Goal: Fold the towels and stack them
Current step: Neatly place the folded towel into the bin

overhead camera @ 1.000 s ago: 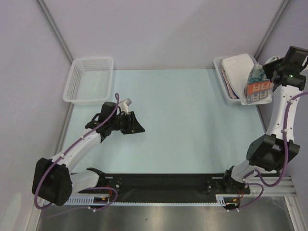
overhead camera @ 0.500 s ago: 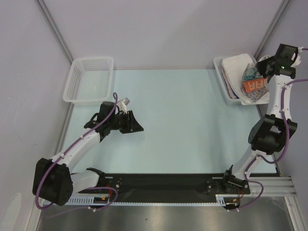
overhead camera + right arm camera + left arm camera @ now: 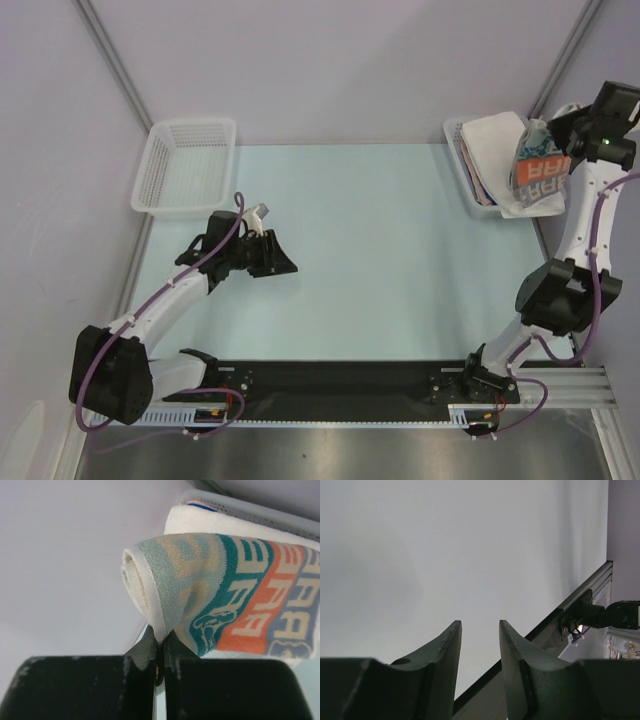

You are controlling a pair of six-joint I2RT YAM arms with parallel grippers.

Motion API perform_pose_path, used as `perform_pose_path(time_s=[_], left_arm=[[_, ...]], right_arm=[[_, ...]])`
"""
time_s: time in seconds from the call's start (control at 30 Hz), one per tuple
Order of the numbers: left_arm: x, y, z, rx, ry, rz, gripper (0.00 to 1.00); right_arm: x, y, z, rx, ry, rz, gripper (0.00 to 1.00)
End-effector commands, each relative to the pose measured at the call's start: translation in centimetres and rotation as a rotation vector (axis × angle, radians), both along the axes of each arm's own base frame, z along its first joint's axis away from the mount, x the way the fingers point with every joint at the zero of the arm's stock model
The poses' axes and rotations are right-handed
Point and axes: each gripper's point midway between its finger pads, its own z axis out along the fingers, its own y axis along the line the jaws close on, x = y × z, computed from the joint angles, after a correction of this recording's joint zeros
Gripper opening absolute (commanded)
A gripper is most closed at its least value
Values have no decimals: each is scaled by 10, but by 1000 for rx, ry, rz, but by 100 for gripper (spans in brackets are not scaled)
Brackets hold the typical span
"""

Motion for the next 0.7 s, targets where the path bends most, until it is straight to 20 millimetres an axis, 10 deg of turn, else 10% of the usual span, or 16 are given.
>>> perform_pose_path(time_s=[0.0, 0.2, 0.37, 0.53, 0.67], left_arm=[[4, 0, 8, -20, -38, -4, 41], [4, 0, 10, -19, -46, -2, 41], [4, 0, 11, -21, -48, -1, 41], [5, 0, 9, -24, -39, 0, 41], [8, 4, 5, -26, -21, 14, 41]], right_arm=[[-50, 9, 81, -71, -171, -14, 0], [-86, 17, 112, -99, -213, -22, 0], [-79, 14, 102, -94, -184, -16, 0], [-29, 6, 60, -56, -110, 24, 0], [50, -1, -15, -32, -13, 62, 0]])
